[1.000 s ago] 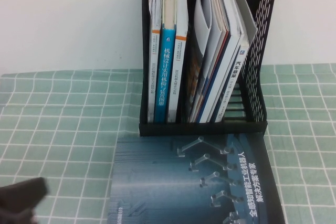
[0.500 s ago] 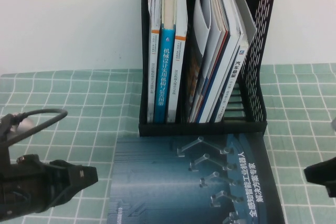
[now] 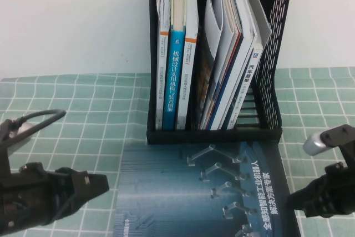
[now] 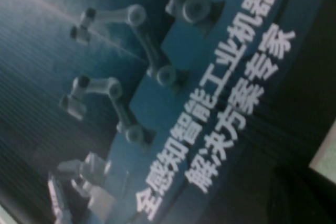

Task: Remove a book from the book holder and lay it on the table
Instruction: Hold the bookshelf

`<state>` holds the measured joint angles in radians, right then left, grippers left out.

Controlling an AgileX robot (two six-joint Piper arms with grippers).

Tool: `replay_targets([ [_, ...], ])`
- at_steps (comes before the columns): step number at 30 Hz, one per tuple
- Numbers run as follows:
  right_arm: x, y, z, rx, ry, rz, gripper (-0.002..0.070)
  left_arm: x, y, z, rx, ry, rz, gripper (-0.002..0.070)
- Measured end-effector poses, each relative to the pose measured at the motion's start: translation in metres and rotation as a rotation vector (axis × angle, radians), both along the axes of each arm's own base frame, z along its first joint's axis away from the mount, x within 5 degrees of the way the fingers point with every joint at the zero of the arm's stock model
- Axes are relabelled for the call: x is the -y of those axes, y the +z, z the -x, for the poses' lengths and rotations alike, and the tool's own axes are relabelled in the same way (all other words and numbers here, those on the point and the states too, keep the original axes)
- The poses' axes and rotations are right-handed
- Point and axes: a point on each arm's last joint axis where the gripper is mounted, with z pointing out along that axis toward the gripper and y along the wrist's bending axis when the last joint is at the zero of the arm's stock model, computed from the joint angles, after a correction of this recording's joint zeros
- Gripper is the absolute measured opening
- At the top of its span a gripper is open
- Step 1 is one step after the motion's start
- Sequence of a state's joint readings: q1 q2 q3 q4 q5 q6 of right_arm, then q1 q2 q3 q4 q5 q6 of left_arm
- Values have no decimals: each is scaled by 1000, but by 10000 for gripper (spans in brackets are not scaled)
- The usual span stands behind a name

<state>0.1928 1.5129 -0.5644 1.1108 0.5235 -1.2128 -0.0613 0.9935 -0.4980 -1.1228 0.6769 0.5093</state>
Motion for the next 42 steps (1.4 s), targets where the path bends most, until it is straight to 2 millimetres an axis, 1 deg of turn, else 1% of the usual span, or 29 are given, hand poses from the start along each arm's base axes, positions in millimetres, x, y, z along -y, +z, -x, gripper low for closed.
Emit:
replay_targets([
  [6, -4, 1, -3, 2, -34, -45, -2, 4, 3, 2, -18, -19, 60, -1],
  [11, -5, 0, -6, 21, -57, -60, -2, 13, 15, 3, 15, -62, 228, -1],
  [14, -4, 0, -8, 28, -70, -56, -2, 15, 20, 3, 45, -80, 271, -1],
  [22, -1, -2, -8, 43, -59, -12, -2, 9, 14, -1, 65, -31, 181, -1],
  [29, 0, -3, -8, 46, -52, 11, -2, 9, 14, -1, 60, -26, 174, -1],
  [39, -2, -2, -6, 33, -38, -6, -2, 9, 14, -1, 62, -30, 171, -1],
  [42, -2, 10, -9, 82, -36, -17, -2, 10, 19, -2, 111, -64, 159, -1],
])
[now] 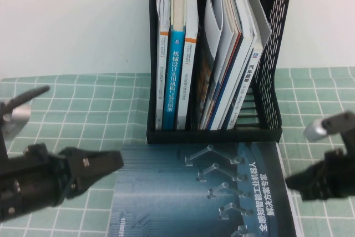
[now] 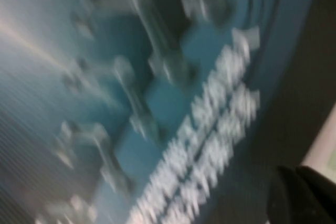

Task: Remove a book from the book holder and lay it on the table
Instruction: Hold the bookshelf

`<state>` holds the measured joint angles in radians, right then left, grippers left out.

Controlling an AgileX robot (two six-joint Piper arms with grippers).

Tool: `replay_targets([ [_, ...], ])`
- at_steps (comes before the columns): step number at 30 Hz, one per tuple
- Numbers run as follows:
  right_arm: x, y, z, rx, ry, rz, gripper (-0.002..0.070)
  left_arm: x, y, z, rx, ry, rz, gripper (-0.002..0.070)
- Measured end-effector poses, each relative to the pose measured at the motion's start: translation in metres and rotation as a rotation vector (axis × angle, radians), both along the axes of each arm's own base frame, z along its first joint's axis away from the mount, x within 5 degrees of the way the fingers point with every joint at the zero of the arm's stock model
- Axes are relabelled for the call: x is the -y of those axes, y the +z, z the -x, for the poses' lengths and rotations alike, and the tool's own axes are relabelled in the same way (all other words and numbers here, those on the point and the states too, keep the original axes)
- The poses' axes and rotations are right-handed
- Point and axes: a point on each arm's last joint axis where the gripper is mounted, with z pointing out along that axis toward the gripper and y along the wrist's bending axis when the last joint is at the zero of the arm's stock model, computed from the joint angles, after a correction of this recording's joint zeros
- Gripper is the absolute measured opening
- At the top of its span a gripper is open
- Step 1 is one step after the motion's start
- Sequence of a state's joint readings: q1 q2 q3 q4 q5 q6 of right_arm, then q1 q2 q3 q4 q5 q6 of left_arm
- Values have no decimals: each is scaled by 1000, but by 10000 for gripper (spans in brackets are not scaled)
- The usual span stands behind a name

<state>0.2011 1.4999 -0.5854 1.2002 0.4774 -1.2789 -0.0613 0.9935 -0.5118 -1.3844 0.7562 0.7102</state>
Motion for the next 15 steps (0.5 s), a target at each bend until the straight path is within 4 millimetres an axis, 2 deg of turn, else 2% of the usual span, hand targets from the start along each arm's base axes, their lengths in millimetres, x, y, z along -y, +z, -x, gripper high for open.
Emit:
replay_targets([
  [4, -3, 45, -9, 173, 28, -32, -2, 2, 26, -8, 110, -23, 0, -1],
  [8, -5, 100, -14, 389, 62, -55, -2, 3, 68, -15, 258, -62, -32, -1],
  [10, -5, 120, -16, 475, 83, -49, -2, 3, 89, -16, 329, -85, -73, -1],
  [13, -4, 137, -23, 573, 78, -21, -2, 2, 120, -16, 411, -97, -128, -1],
  [15, -2, 140, -29, 611, 50, -5, -2, 1, 141, -16, 452, -100, -158, -1],
])
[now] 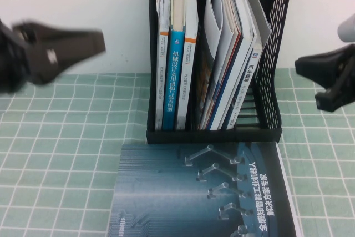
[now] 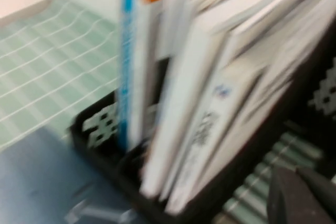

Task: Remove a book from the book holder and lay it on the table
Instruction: Hold the bookshelf

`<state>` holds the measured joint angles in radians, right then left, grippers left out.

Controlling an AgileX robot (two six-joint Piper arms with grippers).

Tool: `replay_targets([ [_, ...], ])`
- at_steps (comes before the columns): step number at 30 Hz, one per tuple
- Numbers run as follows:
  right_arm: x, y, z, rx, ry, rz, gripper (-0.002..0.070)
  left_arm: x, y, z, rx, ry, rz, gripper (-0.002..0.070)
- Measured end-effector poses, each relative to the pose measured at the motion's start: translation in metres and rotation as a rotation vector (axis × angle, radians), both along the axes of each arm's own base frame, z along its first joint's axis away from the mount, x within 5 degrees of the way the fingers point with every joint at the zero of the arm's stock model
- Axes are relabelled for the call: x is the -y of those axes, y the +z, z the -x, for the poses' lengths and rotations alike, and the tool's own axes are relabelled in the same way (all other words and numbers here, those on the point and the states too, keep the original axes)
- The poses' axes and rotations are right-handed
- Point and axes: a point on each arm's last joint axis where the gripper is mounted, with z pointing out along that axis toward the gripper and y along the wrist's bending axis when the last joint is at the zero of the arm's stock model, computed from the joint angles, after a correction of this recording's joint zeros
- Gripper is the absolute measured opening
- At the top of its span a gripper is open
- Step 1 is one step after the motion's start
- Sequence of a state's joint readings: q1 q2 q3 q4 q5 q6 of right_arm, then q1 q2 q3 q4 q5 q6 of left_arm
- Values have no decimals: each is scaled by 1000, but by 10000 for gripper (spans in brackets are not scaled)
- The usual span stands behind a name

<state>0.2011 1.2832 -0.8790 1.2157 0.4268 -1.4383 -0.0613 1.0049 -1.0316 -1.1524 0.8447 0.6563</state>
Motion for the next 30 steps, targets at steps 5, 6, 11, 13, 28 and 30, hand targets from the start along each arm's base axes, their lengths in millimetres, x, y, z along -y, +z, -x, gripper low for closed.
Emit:
replay_targets([
  [5, -1, 4, -9, 108, -3, -3, -2, 5, 35, -3, 43, -35, -149, -1],
  [6, -1, 7, -9, 136, -4, -19, -2, 6, 37, -6, 40, -30, -187, -1],
  [11, 2, 33, -1, 393, 34, 98, -2, 2, 46, -22, -10, 121, -434, -1],
  [13, 6, 46, 6, 471, 16, 145, -2, -3, 47, -29, -37, 213, -517, -1],
  [28, 22, 83, 92, 663, -4, 42, -2, 168, 11, -35, -5, -299, -255, -1],
  [30, 23, 66, 90, 609, -10, 53, -2, 192, -7, -45, -26, -288, -241, -1],
])
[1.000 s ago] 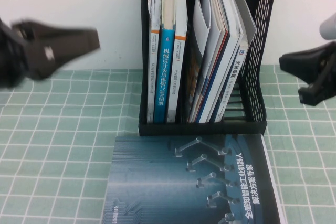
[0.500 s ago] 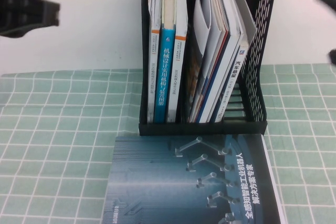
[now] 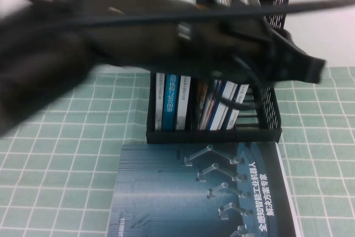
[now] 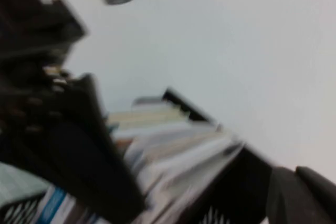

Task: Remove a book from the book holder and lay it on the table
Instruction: Hold the bookshelf, then pick up the right side book from the book shelf

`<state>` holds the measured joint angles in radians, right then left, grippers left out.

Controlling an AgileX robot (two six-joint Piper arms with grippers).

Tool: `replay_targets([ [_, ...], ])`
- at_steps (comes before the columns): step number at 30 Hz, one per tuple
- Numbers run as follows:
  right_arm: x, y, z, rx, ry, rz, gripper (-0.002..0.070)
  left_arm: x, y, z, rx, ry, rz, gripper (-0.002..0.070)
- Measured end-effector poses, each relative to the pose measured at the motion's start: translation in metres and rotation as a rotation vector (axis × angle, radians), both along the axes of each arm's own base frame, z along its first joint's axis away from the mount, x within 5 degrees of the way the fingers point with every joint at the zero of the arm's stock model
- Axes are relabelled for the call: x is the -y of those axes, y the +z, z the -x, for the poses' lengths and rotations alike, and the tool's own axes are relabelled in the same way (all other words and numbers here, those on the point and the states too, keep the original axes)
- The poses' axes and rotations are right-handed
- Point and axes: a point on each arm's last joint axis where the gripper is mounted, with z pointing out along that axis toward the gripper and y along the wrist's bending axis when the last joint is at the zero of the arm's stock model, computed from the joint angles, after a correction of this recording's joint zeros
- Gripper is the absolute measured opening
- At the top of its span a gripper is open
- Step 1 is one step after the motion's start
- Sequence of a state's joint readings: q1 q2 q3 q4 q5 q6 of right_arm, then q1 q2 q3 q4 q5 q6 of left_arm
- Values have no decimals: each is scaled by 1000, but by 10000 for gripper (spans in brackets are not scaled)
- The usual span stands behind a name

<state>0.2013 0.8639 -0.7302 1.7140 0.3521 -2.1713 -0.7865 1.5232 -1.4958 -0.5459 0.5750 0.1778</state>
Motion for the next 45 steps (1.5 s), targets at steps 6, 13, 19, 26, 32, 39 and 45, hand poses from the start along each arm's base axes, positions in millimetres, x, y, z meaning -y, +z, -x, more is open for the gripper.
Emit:
replay_targets([
  [6, -1, -34, -9, -120, -4, 23, -2, 36, -50, -40, -60, 102, -16, -1],
  [13, -16, -57, -27, -243, 127, 2, 48, 39, -82, -66, -76, 199, -104, -1],
  [19, -27, -78, -47, -369, 202, -27, 281, 17, -86, -83, -83, 356, -178, -3],
  [26, -35, -79, -86, -465, 189, -97, 356, -8, -84, -102, -138, 513, -152, -3],
  [32, -43, -74, -123, -467, 191, -112, 360, -10, -84, -103, -155, 526, -137, -3],
  [39, -51, -95, -161, -547, 183, -137, 361, -10, -84, -103, -167, 528, -126, -3],
  [45, -55, -123, -181, -619, 176, -130, 344, -10, -84, -103, -169, 528, -124, -3],
])
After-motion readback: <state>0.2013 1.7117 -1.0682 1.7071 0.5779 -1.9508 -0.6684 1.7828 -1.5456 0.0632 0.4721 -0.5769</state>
